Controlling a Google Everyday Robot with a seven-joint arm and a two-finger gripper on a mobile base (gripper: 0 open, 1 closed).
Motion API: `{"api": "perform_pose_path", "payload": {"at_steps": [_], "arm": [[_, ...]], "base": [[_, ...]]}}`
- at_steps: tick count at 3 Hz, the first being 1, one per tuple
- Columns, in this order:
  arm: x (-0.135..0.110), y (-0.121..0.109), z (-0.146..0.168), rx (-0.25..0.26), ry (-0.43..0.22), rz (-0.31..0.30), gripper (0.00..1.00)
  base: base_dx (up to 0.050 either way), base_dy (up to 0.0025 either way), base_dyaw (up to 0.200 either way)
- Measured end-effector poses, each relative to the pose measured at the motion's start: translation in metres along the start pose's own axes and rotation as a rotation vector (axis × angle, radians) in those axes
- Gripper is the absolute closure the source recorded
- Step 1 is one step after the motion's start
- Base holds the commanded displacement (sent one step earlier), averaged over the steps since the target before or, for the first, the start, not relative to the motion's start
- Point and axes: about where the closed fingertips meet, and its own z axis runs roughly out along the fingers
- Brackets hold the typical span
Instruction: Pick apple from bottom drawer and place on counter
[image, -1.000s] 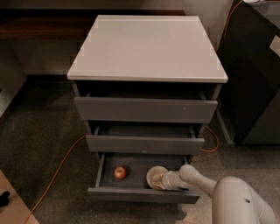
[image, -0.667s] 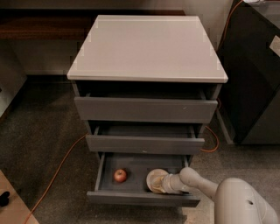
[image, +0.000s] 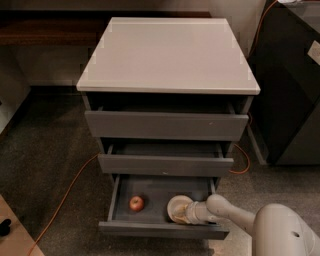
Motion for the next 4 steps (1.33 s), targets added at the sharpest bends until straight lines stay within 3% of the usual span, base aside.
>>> {"api": "perform_pose_path", "payload": {"at_steps": [1, 2, 4], "arm": [[-0.017, -0.001, -0.006, 0.011, 0.006, -0.043, 0.85], [-0.042, -0.006, -0.009, 0.02, 0.007, -0.104, 0.62], [-0.1, -0.019, 0.011, -0.034, 0.046, -0.253, 0.01]], "base": [[0.0, 0.0, 0.0], [0.0, 0.0, 0.0], [0.0, 0.0, 0.0]]}}
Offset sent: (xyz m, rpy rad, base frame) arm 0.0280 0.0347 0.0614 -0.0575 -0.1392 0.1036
